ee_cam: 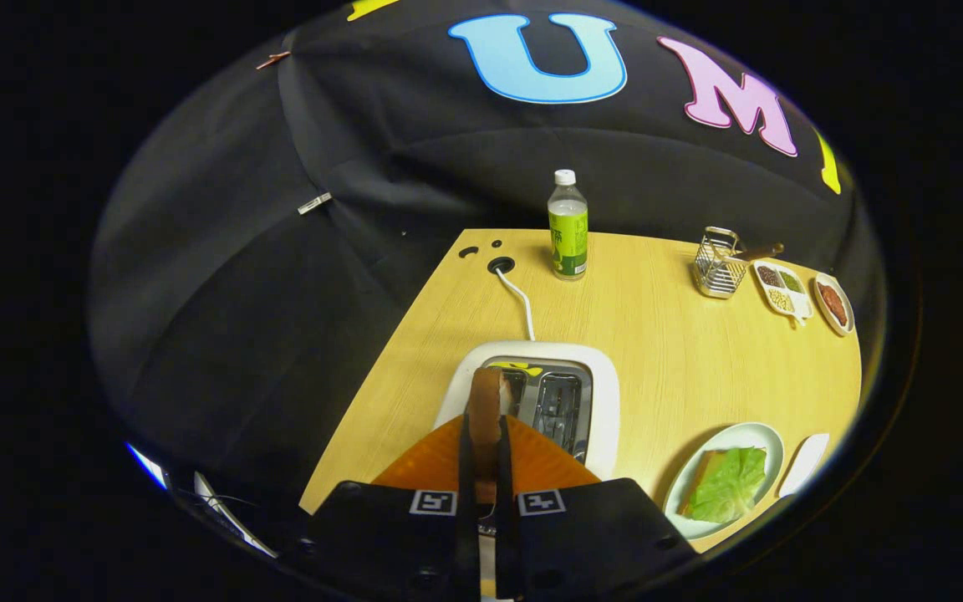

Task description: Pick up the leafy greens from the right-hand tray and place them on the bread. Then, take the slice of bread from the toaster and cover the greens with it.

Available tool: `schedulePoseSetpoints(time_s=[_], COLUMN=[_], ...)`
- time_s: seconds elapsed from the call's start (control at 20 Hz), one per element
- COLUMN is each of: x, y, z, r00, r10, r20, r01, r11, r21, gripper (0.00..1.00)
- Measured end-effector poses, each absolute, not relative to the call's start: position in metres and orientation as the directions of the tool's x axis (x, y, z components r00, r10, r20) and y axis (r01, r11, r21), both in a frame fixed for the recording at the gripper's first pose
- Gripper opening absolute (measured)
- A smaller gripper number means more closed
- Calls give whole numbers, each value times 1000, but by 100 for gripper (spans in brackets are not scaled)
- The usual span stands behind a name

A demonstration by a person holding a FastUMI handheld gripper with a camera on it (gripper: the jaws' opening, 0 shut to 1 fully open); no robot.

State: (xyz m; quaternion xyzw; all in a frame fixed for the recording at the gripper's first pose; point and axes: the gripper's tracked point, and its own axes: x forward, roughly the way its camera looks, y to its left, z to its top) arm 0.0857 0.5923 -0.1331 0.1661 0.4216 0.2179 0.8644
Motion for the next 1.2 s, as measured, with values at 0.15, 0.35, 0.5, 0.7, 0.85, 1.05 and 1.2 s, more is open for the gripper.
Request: schedulePoseSetpoints(time_s=[0.15,0.35,0.5,0.7,0.85,1.05,1.2], x=[86,88,88,87,83,70,62], y=[585,566,534,469,412,338,301], z=[-115,-80,-55,-40,-55,-103,-144], r00=[563,592,623,671,699,708,711], r10=[539,580,597,573,527,437,359], r20=[-627,-560,-505,-470,-483,-555,-605], r01=[-227,-242,-250,-244,-212,-113,-30], r11=[830,791,764,770,798,845,875], r21=[509,563,595,590,564,523,484], gripper=[12,12,12,12,11,12,11])
